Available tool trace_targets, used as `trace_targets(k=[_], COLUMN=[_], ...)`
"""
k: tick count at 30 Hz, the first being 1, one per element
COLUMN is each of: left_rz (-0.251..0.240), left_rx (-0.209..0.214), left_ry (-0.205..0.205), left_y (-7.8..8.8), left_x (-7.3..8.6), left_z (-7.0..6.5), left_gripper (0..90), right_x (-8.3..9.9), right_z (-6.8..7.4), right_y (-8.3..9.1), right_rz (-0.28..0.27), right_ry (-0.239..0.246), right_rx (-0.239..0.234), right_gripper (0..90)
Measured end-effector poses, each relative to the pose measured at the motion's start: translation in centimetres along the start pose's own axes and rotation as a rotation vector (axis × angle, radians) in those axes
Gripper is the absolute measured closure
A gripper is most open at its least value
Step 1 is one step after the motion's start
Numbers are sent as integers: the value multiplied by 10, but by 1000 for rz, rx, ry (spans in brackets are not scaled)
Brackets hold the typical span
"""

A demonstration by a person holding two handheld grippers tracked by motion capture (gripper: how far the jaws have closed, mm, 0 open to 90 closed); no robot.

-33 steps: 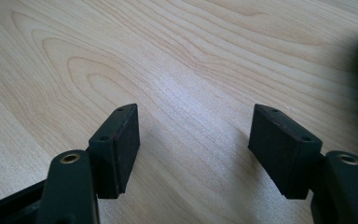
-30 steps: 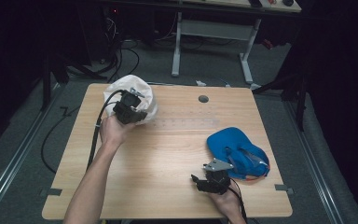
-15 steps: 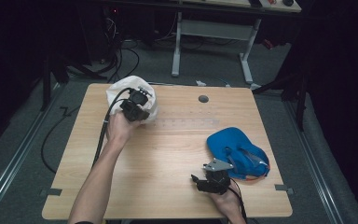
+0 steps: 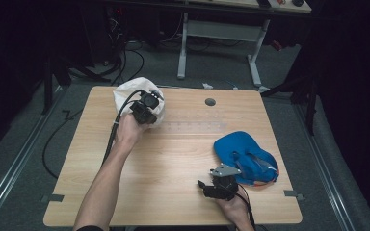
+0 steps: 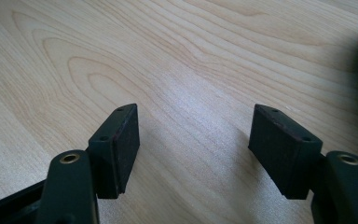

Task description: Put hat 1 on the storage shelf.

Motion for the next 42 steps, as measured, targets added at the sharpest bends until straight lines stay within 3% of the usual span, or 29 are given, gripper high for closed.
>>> trace_targets(k=[7,17,25,30,34,36,38,42], left_rz=[34,75,124,91,125,173,174,167], left_rx=[-14,24,36,26,42,40,39,32], left_ry=[-25,31,39,52,52,54,78,84], left_y=[-5,-9,-10,-8,-11,-14,-16,-18], left_x=[6,12,18,7,11,17,15,14], left_z=[-6,-3,-2,4,3,1,5,13], left_gripper=[834,839,842,841,843,844,844,842], right_x=[0,0,0,0,0,0,0,0], right_z=[0,0,0,1,1,1,1,1], right_y=[0,0,0,1,0,0,0,0], right_rz=[2,3,4,4,3,1,2,2], right_ry=[1,0,-1,1,5,8,8,8], right_rx=[2,3,0,-3,-4,-4,-4,-5], right_gripper=[335,335,335,334,332,333,332,331])
Point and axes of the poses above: each handheld gripper's, and its own axes: y roughly backward along the jaws, x roughly out of its underside, z roughly to its left, the point moved 10 cm from there along -y, roughly forward along the jaws, and after that the axes turned 4 degrees about x, right-handed, at the moved point
